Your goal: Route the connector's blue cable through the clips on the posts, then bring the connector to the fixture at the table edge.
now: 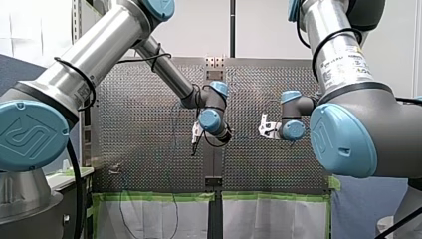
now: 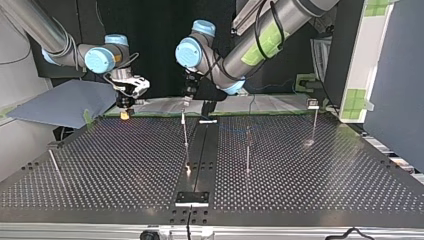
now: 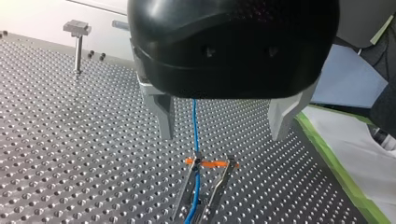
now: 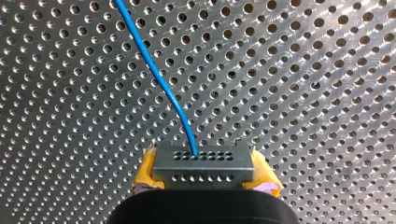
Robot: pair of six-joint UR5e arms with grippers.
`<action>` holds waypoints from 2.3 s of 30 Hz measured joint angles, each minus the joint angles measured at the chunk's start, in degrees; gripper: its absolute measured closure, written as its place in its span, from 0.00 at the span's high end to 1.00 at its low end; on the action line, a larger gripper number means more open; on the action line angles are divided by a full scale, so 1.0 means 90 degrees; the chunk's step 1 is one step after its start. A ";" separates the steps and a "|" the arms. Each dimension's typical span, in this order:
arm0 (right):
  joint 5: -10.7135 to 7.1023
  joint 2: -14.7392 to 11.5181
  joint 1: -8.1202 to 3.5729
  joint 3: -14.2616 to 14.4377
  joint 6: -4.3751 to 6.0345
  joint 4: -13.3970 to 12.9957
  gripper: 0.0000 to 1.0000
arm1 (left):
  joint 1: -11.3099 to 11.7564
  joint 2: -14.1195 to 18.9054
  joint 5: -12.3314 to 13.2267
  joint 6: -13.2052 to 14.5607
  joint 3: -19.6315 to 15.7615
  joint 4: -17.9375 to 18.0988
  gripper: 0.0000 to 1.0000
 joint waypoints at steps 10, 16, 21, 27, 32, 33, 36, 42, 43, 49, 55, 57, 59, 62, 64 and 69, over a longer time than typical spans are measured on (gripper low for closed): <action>0.0001 0.0001 0.0000 -0.0001 0.0001 0.0009 0.00 | 0.0018 0.0000 -0.0030 -0.0008 0.0000 0.0002 1.00; 0.0000 0.0001 0.0000 -0.0001 0.0001 0.0010 0.00 | 0.0028 0.0000 -0.0044 -0.0026 0.0000 0.0002 1.00; 0.0000 0.0001 0.0000 -0.0001 0.0000 0.0015 0.00 | 0.0034 -0.0002 -0.0218 -0.0079 0.0000 -0.0002 1.00; 0.0000 0.0000 0.0003 -0.0001 0.0001 0.0024 0.00 | 0.0032 -0.0001 -0.0357 -0.0094 0.0000 -0.0007 1.00; 0.0000 0.0000 0.0008 -0.0001 0.0001 0.0026 0.00 | 0.0031 -0.0004 -0.0370 -0.0100 0.0000 -0.0004 1.00; 0.0000 0.0000 0.0008 -0.0002 0.0001 0.0026 0.00 | 0.0031 -0.0003 -0.0370 -0.0101 0.0000 -0.0002 1.00; 0.0000 0.0001 0.0009 -0.0001 0.0000 0.0026 0.00 | 0.0029 -0.0004 -0.0373 -0.0104 0.0000 0.0001 1.00; 0.0000 -0.0001 0.0009 -0.0001 0.0000 0.0029 0.00 | 0.0028 -0.0003 -0.0375 -0.0113 0.0000 0.0002 1.00; 0.0000 0.0000 0.0009 -0.0001 0.0001 0.0029 0.00 | 0.0029 -0.0003 -0.0375 -0.0114 0.0000 0.0002 1.00; 0.0000 -0.0001 0.0018 -0.0001 0.0001 0.0033 0.00 | -0.0005 0.0037 -0.0459 -0.0078 -0.0030 -0.0105 1.00; 0.0000 0.0000 0.0027 -0.0001 0.0001 0.0077 0.00 | -0.0122 0.0287 -0.0749 -0.0012 -0.0276 -0.0026 1.00; 0.0000 0.0000 0.0028 -0.0001 0.0001 0.0083 0.00 | -0.0144 0.0407 -0.0852 -0.0070 -0.0397 0.0080 1.00; 0.0000 -0.0001 0.0028 -0.0001 0.0001 0.0092 0.00 | -0.0157 0.0530 -0.0859 -0.0146 -0.0518 0.0201 1.00; 0.0000 0.0000 0.0029 -0.0001 0.0003 0.0111 0.00 | -0.0168 0.0705 -0.0755 -0.0288 -0.0693 0.0375 1.00; 0.0000 0.0001 0.0029 -0.0001 0.0017 0.0120 0.00 | -0.0169 0.0806 -0.0668 -0.0380 -0.0796 0.0473 1.00; 0.0000 0.0001 0.0031 -0.0001 0.0109 0.0141 0.00 | -0.0141 0.1080 -0.0428 -0.0648 -0.1068 0.0749 1.00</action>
